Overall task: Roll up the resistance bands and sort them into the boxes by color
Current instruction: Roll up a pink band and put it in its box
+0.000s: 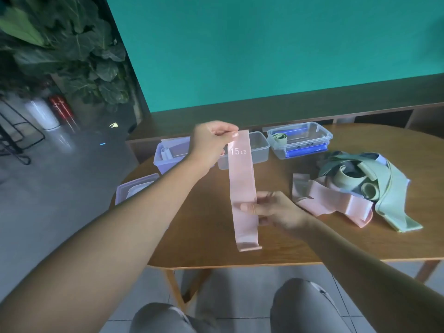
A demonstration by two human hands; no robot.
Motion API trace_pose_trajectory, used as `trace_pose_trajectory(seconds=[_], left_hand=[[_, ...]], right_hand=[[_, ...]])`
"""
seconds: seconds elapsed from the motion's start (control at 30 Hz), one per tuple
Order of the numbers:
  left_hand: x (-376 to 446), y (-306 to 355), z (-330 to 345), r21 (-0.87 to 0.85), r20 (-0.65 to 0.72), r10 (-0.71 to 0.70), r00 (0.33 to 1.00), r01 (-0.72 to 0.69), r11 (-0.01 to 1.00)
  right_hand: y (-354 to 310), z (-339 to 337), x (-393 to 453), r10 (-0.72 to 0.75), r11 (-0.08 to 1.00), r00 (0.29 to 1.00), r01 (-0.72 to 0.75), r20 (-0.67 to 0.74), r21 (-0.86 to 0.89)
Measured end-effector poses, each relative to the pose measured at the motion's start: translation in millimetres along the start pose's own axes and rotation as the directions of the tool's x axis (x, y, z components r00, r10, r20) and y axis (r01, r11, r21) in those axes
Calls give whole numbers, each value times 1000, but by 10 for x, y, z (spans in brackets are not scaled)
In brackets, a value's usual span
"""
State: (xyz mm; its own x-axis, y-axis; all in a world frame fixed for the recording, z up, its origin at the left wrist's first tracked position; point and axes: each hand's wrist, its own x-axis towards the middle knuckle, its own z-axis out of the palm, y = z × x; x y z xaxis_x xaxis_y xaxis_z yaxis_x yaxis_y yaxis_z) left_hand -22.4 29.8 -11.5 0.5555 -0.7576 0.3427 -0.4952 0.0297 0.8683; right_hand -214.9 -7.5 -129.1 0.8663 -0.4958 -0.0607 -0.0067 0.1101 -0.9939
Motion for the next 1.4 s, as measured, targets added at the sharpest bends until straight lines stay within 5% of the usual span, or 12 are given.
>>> trace_pose_trajectory(seconds=[0.27,0.43,0.7,0.83,1.1,1.4], left_hand=[[215,-722,402,97,-56,-39,998,45,994],[274,-1176,603,122,-81,-55,995,65,990],[292,-1469,697,97,-67,-112,991,119,988],[-194,-1458,749,136,-31,-123,992,126,983],[-1513,-1307,719,204,110,146,983,-166,965],[-1816,-1271,632,234,221,78,972,-130,964]], right_hand=[[499,-266,101,188,913,963,-244,-194,-328],[517,-390,210,-49,761,945,-175,-324,-625],[577,-558,192,-244,776,871,-87,-425,-624],[588,-582,84,-260,745,876,-86,-407,-662],[621,-496,-325,-314,679,922,51,-228,-732],[691,-340,-691,-355,595,922,95,-155,-798]])
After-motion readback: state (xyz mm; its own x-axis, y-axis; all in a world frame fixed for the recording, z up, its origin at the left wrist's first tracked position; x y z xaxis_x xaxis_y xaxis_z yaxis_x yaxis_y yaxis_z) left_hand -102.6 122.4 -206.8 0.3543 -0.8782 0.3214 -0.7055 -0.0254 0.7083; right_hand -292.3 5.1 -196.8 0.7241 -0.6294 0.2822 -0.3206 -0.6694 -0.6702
